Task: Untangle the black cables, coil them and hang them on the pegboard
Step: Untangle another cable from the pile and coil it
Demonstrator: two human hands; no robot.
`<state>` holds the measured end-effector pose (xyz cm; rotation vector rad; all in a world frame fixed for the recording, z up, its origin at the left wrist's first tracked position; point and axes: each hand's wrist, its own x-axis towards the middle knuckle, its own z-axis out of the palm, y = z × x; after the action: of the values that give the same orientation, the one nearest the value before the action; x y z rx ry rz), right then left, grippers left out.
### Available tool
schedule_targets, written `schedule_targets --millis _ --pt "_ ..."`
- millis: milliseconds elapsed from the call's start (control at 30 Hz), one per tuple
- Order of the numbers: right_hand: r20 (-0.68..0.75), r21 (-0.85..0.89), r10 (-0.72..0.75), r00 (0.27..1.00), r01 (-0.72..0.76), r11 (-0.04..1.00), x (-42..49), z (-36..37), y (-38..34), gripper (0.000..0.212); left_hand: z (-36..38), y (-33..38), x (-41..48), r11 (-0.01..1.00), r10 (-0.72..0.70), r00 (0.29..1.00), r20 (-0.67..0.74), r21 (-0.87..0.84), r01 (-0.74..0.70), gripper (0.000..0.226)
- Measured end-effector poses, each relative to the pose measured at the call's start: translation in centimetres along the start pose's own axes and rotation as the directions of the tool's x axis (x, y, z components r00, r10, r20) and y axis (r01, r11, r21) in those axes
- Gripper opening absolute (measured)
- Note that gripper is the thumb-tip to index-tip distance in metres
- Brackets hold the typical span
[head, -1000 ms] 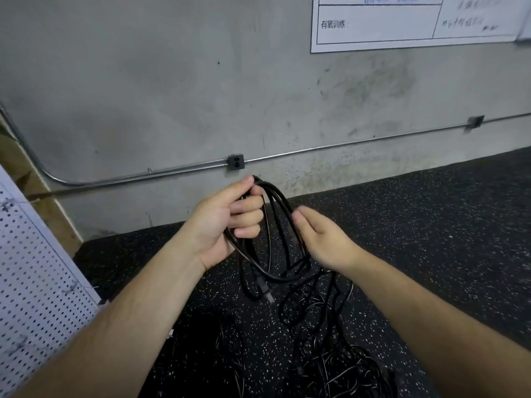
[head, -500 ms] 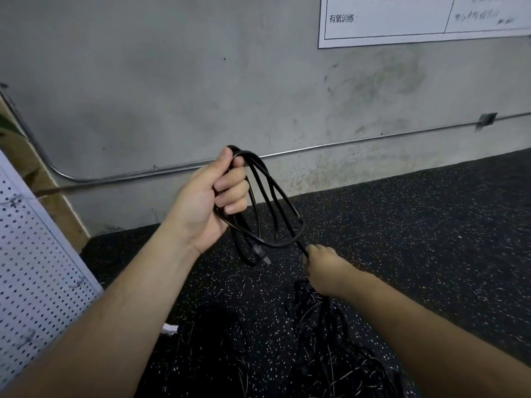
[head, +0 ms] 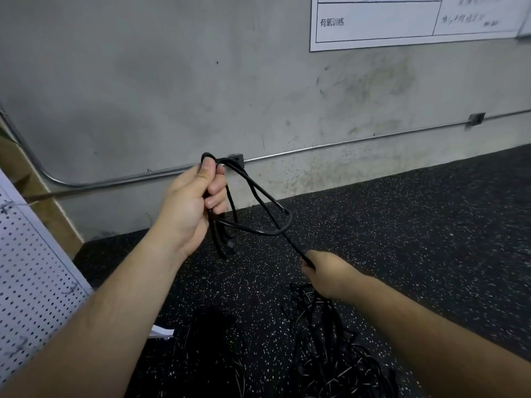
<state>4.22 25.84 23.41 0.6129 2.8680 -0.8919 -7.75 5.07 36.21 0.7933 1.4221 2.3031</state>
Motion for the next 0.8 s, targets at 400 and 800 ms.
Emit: schedule_targets --millis 400,800 --pt "-0.242 0.555 0.036 0.970 0.108 0.825 -1.7 -5.2 -3.7 0.006 1.3 -4.8 -0.9 0.603 -0.010 1.000 0.014 0.798 -0.005 0.020" --pt "-0.189 0.879 -0.077 0.979 0.204 0.431 -2.5 -5.7 -6.4 0.020 3.4 -6.4 -2.2 0.852 -0.224 0.971 0.085 0.501 0.152 0.017"
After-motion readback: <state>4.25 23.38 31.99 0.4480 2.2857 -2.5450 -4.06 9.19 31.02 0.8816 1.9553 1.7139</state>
